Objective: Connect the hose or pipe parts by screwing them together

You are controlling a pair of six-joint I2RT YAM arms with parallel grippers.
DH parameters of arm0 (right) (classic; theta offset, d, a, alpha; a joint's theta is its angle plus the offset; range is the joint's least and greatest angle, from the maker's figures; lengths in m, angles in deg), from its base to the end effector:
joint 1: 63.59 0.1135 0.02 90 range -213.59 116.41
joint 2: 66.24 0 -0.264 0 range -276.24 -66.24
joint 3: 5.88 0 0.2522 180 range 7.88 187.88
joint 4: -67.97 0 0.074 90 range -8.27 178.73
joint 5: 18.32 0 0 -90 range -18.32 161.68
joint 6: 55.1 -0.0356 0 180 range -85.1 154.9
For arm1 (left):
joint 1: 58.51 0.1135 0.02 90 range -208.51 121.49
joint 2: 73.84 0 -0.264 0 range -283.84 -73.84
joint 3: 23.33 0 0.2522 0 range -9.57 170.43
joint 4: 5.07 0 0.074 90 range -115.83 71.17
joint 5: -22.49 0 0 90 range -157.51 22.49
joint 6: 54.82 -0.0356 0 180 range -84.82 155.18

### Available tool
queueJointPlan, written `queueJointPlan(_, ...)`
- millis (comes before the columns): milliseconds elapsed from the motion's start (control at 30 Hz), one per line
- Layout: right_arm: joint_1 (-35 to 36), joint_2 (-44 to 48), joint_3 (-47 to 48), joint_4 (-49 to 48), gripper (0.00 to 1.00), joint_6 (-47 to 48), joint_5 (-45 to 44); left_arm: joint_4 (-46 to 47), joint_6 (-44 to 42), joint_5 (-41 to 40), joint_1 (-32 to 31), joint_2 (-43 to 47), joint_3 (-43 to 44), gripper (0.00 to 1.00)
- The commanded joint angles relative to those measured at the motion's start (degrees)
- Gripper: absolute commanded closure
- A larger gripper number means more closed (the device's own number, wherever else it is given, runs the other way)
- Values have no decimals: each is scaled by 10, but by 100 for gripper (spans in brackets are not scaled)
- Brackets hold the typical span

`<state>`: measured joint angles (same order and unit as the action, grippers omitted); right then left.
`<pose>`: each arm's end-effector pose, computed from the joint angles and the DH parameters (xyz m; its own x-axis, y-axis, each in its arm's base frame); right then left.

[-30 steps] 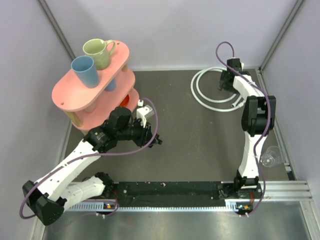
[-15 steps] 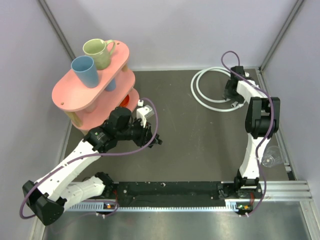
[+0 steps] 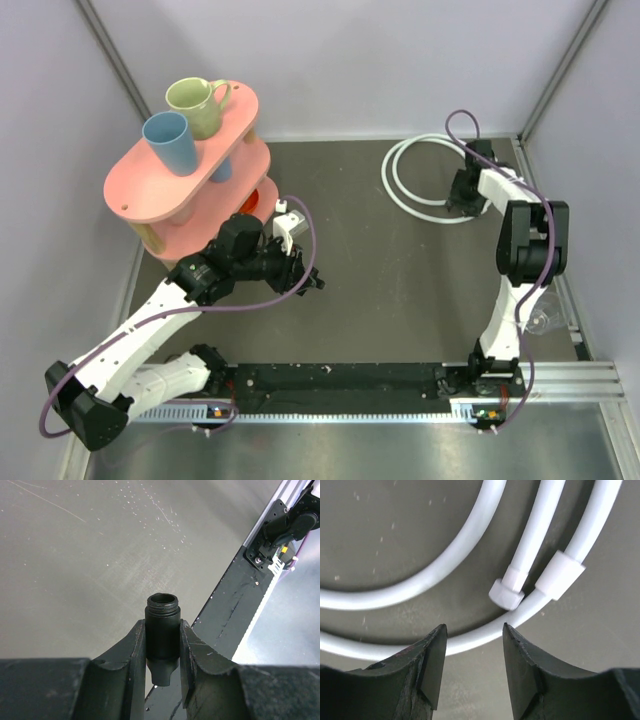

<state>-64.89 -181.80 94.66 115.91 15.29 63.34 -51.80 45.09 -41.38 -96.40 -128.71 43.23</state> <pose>0.4269 -0.0149 0.1890 -0.8092 0.3505 -0.4716 0.3821 0.9236 0.0309 0.1496 -0.1363 0.3197 -0.5902 0.2635 -0.7630 0.7455 0.5405 -0.3900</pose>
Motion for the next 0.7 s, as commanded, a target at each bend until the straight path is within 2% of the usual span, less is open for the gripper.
queueJointPlan(0,2,58,-33,-2,52,-1,60,40,1,13,-2,10,-1,100)
queueJointPlan(67,10,65,-55,-4,52,3,74,39,1,11,-2,11,-1,100)
queueJointPlan(167,59,82,-84,-7,52,5,72,40,1,11,-2,12,-1,100)
queueJointPlan(333,92,115,-132,-34,53,-27,92,40,1,11,-2,12,-2,100)
queueJointPlan(400,92,138,-137,-40,53,-47,67,40,2,10,-2,10,-3,100)
queueJointPlan(500,76,158,-121,-39,53,-66,2,40,2,10,-2,11,-3,100)
queueJointPlan(667,-19,147,-73,-34,53,-52,-63,40,2,6,-2,14,-4,100)
